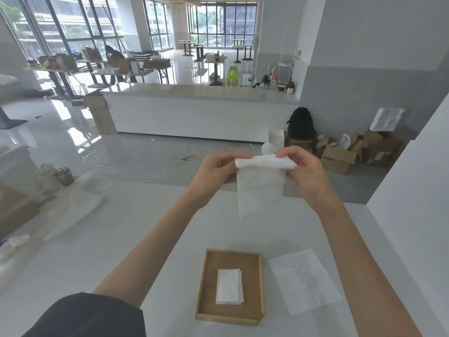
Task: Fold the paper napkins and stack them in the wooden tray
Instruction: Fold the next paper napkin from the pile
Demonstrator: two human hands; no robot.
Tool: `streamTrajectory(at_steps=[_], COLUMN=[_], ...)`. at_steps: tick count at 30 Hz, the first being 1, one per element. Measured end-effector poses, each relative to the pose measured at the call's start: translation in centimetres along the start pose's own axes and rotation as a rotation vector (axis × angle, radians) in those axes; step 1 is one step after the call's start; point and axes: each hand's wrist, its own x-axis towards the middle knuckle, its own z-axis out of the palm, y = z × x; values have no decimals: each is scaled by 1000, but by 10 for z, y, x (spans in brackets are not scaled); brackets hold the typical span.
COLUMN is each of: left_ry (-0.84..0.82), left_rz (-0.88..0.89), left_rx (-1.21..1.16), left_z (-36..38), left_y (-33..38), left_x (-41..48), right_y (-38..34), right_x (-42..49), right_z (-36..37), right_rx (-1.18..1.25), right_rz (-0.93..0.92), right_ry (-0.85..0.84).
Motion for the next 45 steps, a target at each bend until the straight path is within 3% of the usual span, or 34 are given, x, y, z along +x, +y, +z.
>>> streamTrajectory(at_steps=[11,15,20,23,28,32,35,45], left_ry=[-56,13,-13,-54,-25,25,63,132], left_rz=[83,119,-29,-111,-87,-61,-57,-37], left_rx=[-127,-114,-281,-192,-90,-46,-20,84], left_z=[-2,-4,-2,3,6,7,6,1], left_y=[-1,-4,-7,-10,-10,-5,-4,-7], left_x=[2,3,-1,-5,-6,-5,-4,-6], right_y=[-10,-10,-6,-4,-1,3,8,14], right_x=[-4,-3,-2,-2,-2,-3,-8,-11], right_z=[4,5,6,9,9,6,5,12], right_rx=[0,-5,-10,-50,-106,-74,-7,1], right_rz=[-71,-54,-66,-73,-64,82,208,90], right_ry=[52,71,103,101,118,94,-32,49])
